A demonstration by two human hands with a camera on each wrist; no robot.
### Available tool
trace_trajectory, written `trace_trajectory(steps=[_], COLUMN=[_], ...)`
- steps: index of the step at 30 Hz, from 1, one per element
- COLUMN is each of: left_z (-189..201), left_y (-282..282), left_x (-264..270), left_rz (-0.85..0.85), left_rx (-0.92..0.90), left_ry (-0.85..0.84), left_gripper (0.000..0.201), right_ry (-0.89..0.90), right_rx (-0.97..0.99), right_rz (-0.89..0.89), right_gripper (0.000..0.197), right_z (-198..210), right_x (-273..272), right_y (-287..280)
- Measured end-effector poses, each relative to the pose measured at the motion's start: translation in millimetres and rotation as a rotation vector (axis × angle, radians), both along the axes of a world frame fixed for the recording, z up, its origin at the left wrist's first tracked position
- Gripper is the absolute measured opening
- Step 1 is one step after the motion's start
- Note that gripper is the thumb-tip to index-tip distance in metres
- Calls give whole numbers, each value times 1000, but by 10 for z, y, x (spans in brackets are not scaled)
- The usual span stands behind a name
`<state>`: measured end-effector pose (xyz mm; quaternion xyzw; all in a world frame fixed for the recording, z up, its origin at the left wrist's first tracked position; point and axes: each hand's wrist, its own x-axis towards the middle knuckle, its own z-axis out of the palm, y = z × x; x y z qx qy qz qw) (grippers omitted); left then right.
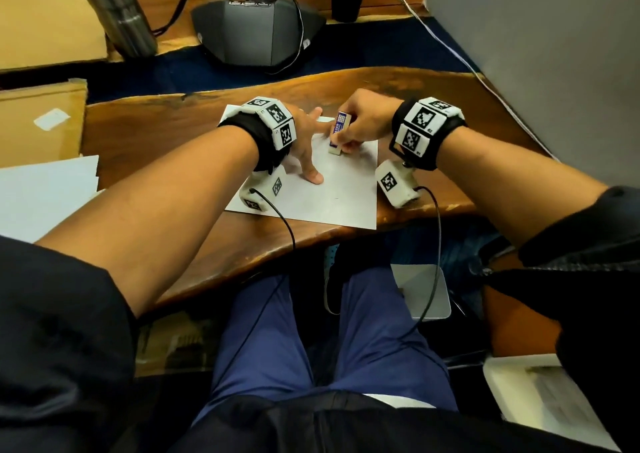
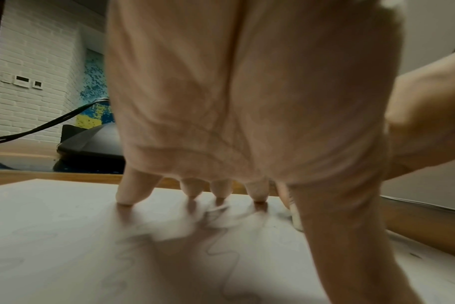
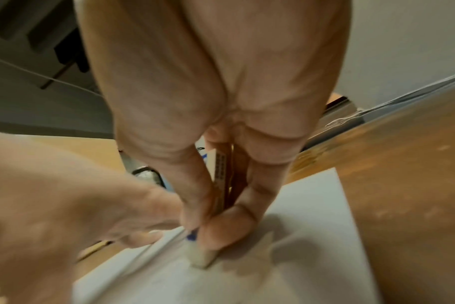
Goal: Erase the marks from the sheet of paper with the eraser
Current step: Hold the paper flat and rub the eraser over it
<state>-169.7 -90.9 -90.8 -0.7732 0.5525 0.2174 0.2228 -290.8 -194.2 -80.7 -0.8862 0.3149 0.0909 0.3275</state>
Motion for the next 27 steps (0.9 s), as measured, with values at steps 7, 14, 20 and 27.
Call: trace_trajectory(steps=[7,14,20,27], left_z=[26,-2,-11,-3], left_y=[23,15,5,9], left_x=[-23,-11,-1,-10], left_rz=[2,1,0,-14], left_rx=[1,1,-4,7], left_ry=[-5,-25,0,-12], left_gripper=[125,129,133,132], right_ry=[-2,-75,-83,-8], right_rx=[-48,-133,-43,-56], right_rz=[-23,-130,-171,-45], right_gripper=[21,21,22,21], right_z=[-33,-45,-43,-35], right_x=[37,37,-7,-21], right_y=[-29,-67,-83,-4])
